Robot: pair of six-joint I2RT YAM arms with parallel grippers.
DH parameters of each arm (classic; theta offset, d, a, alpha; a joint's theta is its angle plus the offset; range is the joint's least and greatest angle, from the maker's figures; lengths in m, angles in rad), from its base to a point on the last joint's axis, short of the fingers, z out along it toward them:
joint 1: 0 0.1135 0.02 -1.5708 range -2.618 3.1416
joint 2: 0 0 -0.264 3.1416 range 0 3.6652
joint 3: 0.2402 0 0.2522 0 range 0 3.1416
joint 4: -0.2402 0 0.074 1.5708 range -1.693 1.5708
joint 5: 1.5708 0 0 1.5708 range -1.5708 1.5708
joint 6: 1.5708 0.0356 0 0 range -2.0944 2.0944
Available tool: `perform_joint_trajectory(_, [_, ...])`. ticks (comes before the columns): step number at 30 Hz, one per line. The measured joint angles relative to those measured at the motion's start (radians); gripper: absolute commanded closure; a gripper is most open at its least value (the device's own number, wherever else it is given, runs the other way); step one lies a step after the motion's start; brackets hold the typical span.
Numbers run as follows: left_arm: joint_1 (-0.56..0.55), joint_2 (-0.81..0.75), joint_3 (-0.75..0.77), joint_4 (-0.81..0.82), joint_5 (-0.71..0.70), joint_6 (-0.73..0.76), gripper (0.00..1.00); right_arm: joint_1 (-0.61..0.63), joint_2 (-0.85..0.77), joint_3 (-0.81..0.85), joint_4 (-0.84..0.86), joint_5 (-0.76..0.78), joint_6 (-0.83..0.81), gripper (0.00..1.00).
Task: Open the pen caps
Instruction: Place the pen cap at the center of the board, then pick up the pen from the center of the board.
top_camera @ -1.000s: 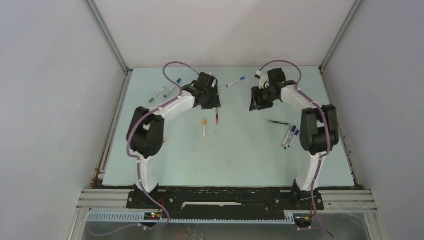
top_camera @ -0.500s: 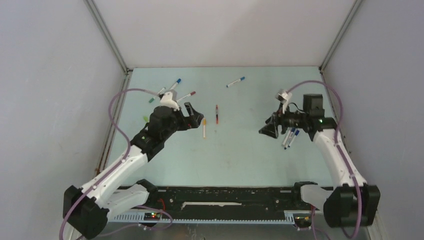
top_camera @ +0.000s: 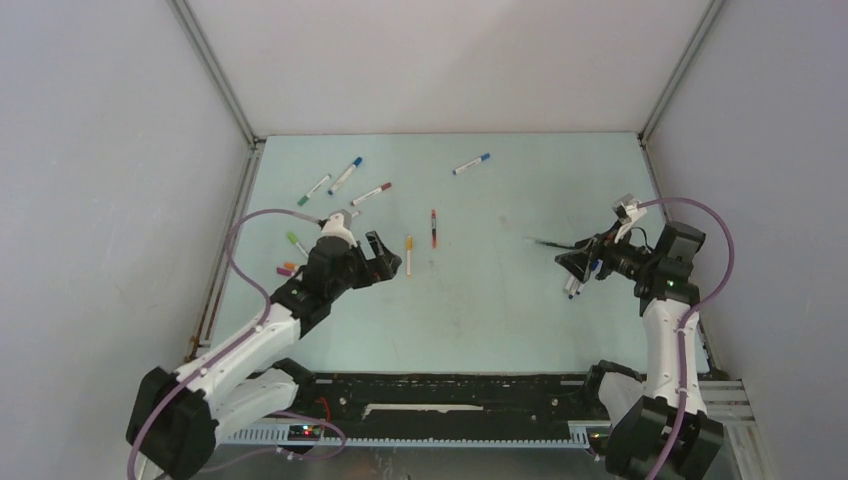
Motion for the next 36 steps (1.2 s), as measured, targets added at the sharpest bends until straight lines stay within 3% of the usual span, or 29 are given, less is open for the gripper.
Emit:
perform_joint_trajectory(5, [0.000,0.190,0.091,-0.059,0.001,0.011,0.04,-0.009,0.005,0.000,0.002,0.000,-0.001,0.28])
perform_joint_trajectory(12, [0.000,0.482,0.347,-0.150,0.002,0.063,0.20,-0.016,0.019,0.000,0.008,0.000,-0.003,0.28])
perform_joint_trajectory(19, [-0.050,0.708,0.571,-0.309,-0.082,0.117,0.23,-0.018,0.042,0.000,0.008,0.000,-0.007,0.28])
perform_joint_trajectory(28, [-0.101,0.874,0.712,-0.438,-0.142,0.159,0.45,-0.018,0.066,0.000,0.007,0.000,-0.024,0.28])
perform_joint_trajectory(36, [-0.101,0.950,0.745,-0.475,-0.138,0.159,0.51,-0.018,0.082,0.000,0.006,0.000,-0.031,0.28])
